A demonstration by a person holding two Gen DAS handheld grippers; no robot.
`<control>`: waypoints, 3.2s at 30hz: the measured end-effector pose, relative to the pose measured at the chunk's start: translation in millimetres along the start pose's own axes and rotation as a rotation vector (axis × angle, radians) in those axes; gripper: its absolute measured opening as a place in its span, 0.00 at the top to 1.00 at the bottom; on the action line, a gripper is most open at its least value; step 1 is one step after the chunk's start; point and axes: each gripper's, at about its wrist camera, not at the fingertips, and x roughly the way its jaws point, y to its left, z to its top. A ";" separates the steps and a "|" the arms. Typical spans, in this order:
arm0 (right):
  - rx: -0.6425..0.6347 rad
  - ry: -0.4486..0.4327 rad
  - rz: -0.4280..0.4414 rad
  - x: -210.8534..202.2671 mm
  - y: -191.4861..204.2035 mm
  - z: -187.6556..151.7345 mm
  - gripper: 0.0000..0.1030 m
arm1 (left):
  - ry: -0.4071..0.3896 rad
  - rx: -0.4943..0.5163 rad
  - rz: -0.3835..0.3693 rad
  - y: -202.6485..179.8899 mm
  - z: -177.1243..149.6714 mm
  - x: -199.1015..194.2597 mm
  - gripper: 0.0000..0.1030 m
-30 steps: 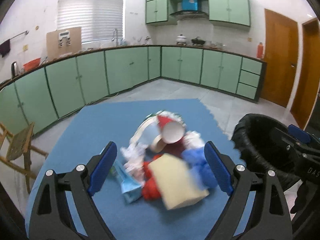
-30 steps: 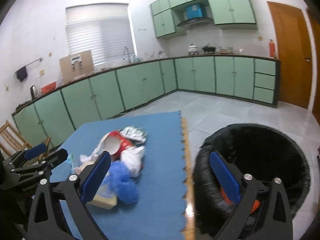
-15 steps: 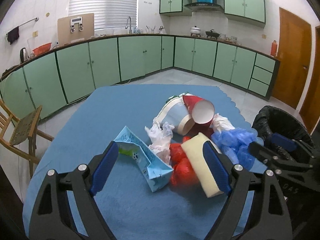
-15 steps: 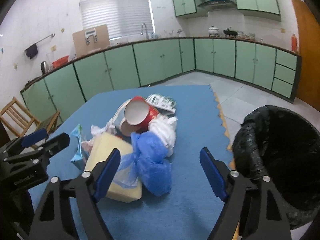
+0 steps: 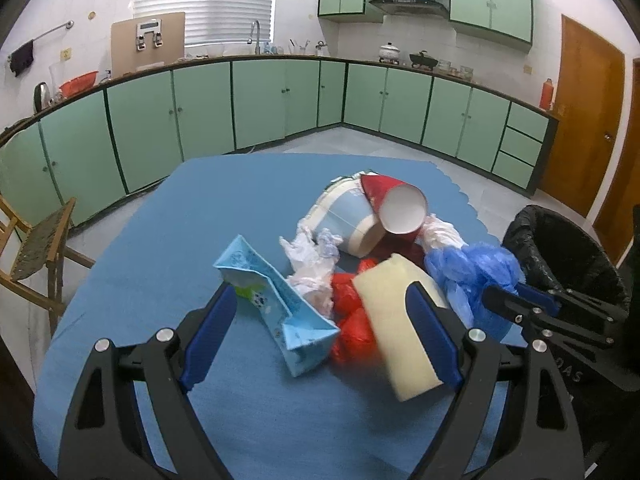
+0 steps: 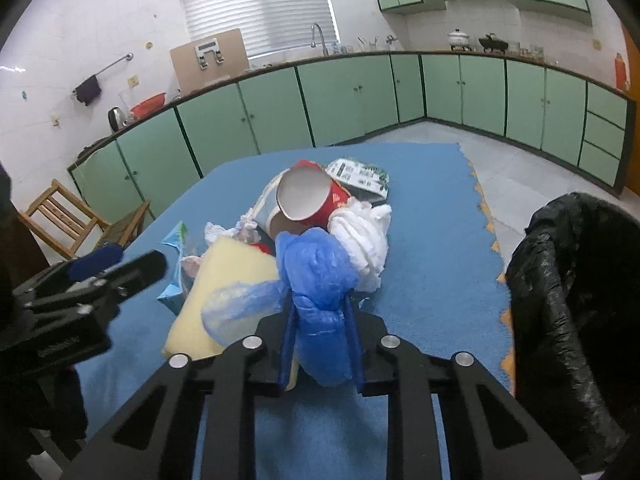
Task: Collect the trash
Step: 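Grasp the blue plastic bag with the right gripper while the left approaches the sponge, then grasp the yellow sponge with the left gripper and lift it, then carry the blue bag and yellow sponge over the trash bin, then open both grippers to drop the bag and sponge into the bin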
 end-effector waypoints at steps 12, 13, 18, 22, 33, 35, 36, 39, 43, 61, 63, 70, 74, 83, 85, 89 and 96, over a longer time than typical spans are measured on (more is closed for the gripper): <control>0.031 -0.053 -0.085 -43.7 -29.9 -2.4 0.78 | 0.058 0.018 -0.060 -36.0 -16.0 11.5 0.20; 0.034 -0.052 -0.088 -45.0 -32.0 -3.5 0.78 | 0.068 0.018 -0.064 -39.1 -18.4 13.7 0.22; 0.035 -0.039 -0.088 -43.9 -37.8 -7.0 0.78 | 0.105 0.018 -0.089 -47.0 -24.1 20.6 0.40; 0.043 -0.028 -0.081 -42.5 -40.7 -11.2 0.78 | 0.101 0.030 -0.093 -55.6 -22.6 17.9 0.55; 0.036 -0.056 -0.077 -58.6 -44.4 -7.1 0.78 | 0.028 0.093 -0.100 -81.1 -15.5 -7.8 0.60; 0.042 -0.062 -0.085 -65.1 -46.7 -6.6 0.78 | 0.016 0.097 -0.106 -82.3 -13.8 -11.7 0.60; 0.043 -0.065 -0.089 -68.1 -47.7 -5.8 0.78 | 0.008 0.098 -0.108 -83.0 -11.9 -13.3 0.60; 0.046 -0.083 -0.104 -79.8 -52.4 -2.5 0.78 | -0.018 0.103 -0.116 -87.6 -3.3 -21.7 0.60; 0.064 -0.114 -0.116 -98.5 -59.2 5.2 0.78 | -0.059 0.121 -0.130 -97.4 6.9 -33.3 0.60; 0.148 -0.248 -0.267 -177.4 -115.4 22.8 0.78 | -0.145 0.189 -0.283 -174.7 38.2 -51.7 0.60; 0.155 -0.252 -0.287 -182.7 -123.0 22.3 0.78 | -0.148 0.197 -0.299 -184.4 40.4 -49.6 0.60; 0.184 -0.262 -0.353 -197.0 -152.7 18.1 0.78 | -0.143 0.221 -0.358 -226.5 39.8 -33.4 0.60; 0.200 -0.253 -0.391 -197.6 -171.1 15.1 0.78 | -0.134 0.245 -0.386 -252.0 38.7 -20.3 0.60; 0.264 -0.207 -0.442 -188.5 -219.8 -1.5 0.78 | -0.090 0.308 -0.416 -303.7 34.4 17.5 0.60; 0.280 -0.186 -0.448 -182.0 -229.5 -6.0 0.78 | -0.068 0.313 -0.424 -314.7 31.9 28.3 0.60; 0.299 -0.148 -0.458 -170.6 -245.8 -16.9 0.78 | -0.030 0.331 -0.431 -332.7 25.3 45.5 0.60; 0.322 -0.103 -0.482 -160.1 -263.6 -30.5 0.65 | 0.049 0.339 -0.442 -348.0 18.0 66.0 0.41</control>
